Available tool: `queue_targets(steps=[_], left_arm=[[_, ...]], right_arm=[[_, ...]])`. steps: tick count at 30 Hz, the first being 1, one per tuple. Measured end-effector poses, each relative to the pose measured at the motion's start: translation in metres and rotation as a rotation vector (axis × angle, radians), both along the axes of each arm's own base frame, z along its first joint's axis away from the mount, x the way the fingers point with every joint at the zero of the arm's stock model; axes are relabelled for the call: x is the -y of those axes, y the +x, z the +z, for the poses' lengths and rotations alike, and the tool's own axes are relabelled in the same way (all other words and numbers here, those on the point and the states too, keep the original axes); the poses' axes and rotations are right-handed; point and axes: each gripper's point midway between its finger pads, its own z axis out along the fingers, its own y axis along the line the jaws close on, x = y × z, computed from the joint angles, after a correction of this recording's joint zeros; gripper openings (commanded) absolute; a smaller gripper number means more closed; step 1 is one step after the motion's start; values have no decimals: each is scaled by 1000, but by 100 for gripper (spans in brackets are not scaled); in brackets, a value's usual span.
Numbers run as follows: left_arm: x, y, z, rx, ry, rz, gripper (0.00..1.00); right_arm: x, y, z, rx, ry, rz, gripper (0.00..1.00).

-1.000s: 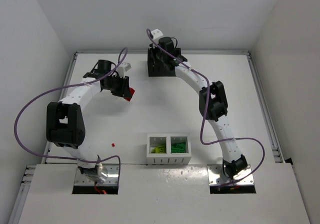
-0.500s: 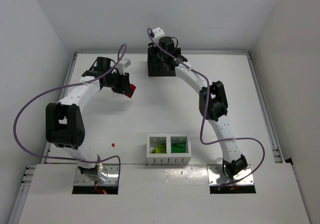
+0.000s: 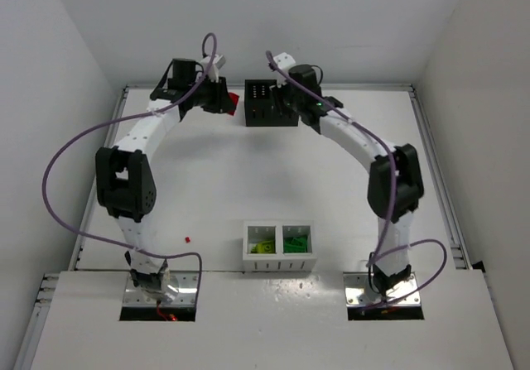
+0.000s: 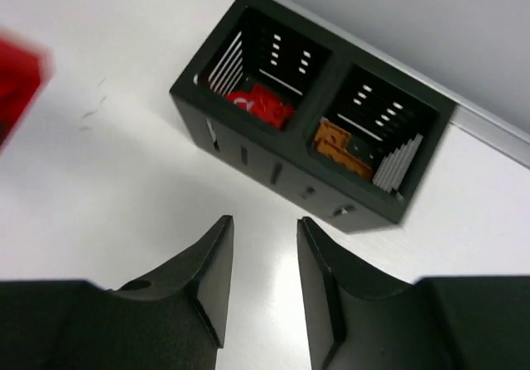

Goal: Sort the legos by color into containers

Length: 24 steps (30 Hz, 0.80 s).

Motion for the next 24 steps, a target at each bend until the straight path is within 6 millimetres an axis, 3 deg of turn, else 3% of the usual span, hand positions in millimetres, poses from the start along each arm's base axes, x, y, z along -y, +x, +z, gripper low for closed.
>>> queue_targets(steps=[3, 6, 13, 15, 24], left_arm=[[21, 26, 3, 33, -9, -7, 6], [40, 50, 5, 69, -13, -6, 8], [69, 99, 3, 104, -85, 34, 13], [71, 110, -1, 110, -106, 45, 14], [82, 136, -26, 116, -129, 64, 49]], right_arm=[[28, -34, 14, -18, -21, 30, 43], [52, -68, 15, -51, -54, 66, 46], [85, -133, -23, -175, -142, 116, 47], [89, -142, -28, -192, -164, 128, 48], [97, -157, -26, -199, -212, 170, 51]])
